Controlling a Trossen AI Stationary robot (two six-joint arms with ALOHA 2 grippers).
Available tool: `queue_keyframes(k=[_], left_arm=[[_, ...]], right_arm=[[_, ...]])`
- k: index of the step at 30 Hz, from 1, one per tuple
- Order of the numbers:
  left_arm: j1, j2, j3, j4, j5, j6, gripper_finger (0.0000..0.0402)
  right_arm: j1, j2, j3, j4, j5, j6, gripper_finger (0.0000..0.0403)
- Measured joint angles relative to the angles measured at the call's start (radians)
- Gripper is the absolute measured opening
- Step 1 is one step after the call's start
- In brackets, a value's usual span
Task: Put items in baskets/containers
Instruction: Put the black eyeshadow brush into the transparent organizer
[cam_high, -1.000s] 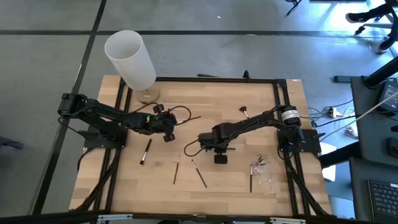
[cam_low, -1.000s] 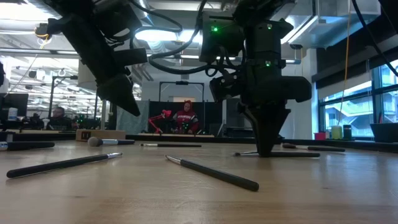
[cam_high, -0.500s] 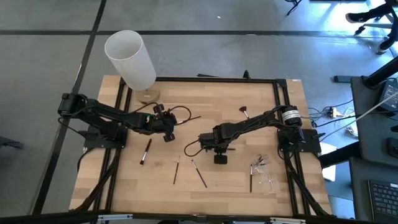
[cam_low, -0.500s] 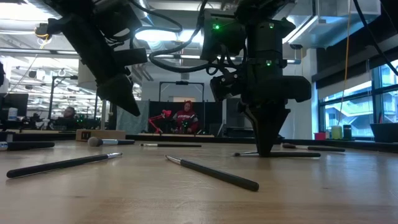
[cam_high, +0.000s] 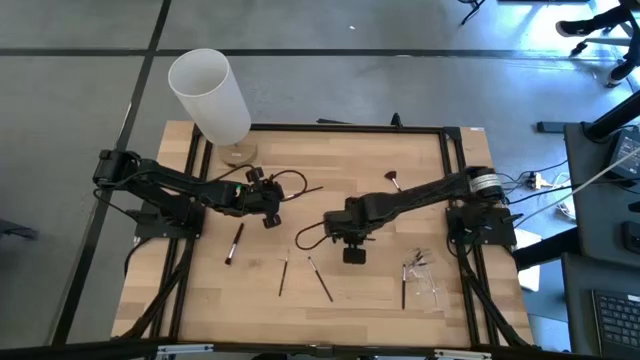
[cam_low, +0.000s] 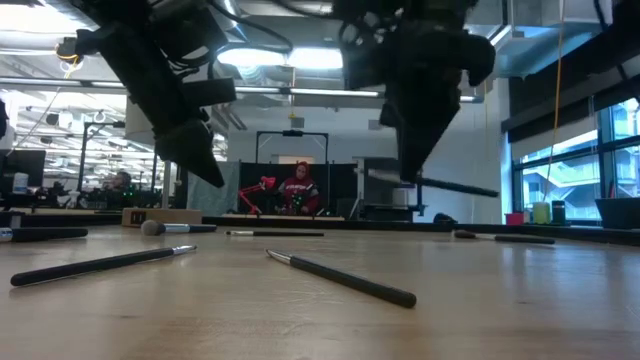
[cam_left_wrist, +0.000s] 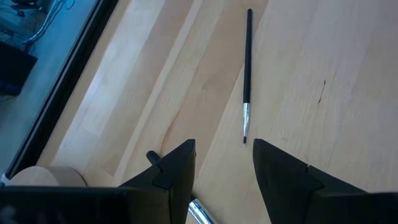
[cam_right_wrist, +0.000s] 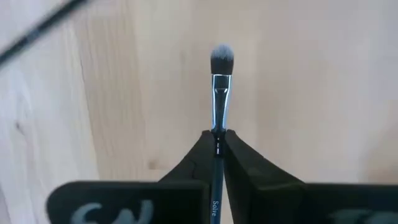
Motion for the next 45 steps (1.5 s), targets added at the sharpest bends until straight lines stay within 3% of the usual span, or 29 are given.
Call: queue_keyframes(k=[13,18,22,28,34,39,45], left_arm=[[-0.007,0.000,0.000,-0.040,-0.011,-0.046,0.0157],[0.000,0.003,0.000,-0.010,-0.049,-0.047,0.0157],[0.008,0.004,0.000,0.018,-0.052,-0.034,0.0157],[0.008,0.004,0.000,0.015,-0.052,-0.032,0.0157],[0.007,0.004,0.000,0.012,-0.046,-0.037,0.0157],[0.007,0.004,0.000,0.012,-0.042,-0.044,0.0157],[0.007,0.004,0.000,0.012,-0.043,-0.046,0.0157]], right_arm=[[0.220,-0.624,-0.495,0.278,0.368,0.321,0.0024],[0.356,-0.849,-0.642,0.276,0.494,0.460,0.0025],[0.463,-0.981,-0.709,0.268,0.531,0.530,0.0027],[0.623,-1.068,-0.735,0.211,0.531,0.591,0.0025],[0.762,-1.086,-0.791,0.180,0.647,0.656,0.0024],[0.820,-1.087,-0.873,0.247,0.705,0.696,0.0032],[0.833,-1.087,-0.914,0.252,0.698,0.770,0.0056]])
